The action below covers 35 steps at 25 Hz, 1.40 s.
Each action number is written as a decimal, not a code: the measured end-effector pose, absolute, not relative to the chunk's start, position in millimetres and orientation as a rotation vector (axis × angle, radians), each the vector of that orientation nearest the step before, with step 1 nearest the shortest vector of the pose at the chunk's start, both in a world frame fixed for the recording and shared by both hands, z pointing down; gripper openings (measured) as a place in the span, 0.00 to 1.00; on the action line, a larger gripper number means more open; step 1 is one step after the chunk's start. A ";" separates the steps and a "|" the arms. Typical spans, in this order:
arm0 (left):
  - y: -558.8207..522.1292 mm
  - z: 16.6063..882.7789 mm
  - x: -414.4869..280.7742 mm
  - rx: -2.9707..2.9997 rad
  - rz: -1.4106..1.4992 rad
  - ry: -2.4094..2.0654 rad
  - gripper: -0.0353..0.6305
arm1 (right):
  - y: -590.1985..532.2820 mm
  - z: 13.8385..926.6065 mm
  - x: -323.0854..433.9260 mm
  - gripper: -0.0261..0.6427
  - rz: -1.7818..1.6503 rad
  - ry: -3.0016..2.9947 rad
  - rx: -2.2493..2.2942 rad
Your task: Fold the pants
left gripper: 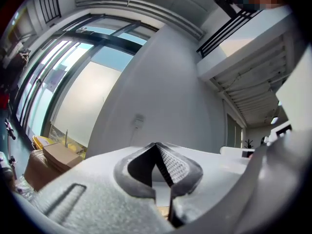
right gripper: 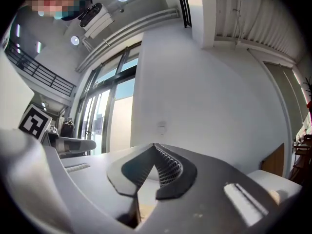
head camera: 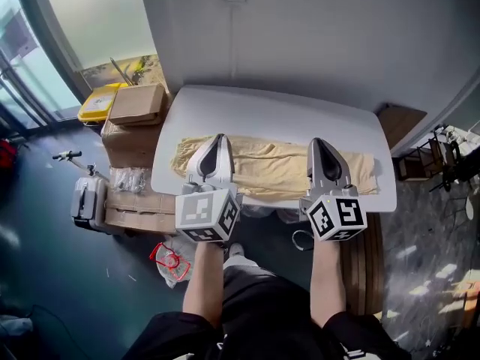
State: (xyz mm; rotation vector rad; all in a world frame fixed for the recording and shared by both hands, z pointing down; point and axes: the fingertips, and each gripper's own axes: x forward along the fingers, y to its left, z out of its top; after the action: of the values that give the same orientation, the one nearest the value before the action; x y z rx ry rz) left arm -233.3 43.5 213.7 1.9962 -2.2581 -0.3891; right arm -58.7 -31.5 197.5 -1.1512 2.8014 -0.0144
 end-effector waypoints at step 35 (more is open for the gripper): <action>-109.3 283.9 -191.6 2.018 -0.147 -2.056 0.06 | -152.2 286.4 -25.2 0.05 -0.256 2.843 -1.324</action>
State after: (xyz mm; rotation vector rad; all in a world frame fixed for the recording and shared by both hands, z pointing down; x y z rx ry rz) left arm -191.6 -109.3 283.9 2.0179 -2.0555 -0.1471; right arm -25.2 -152.2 286.4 -1.3244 2.8429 -0.2559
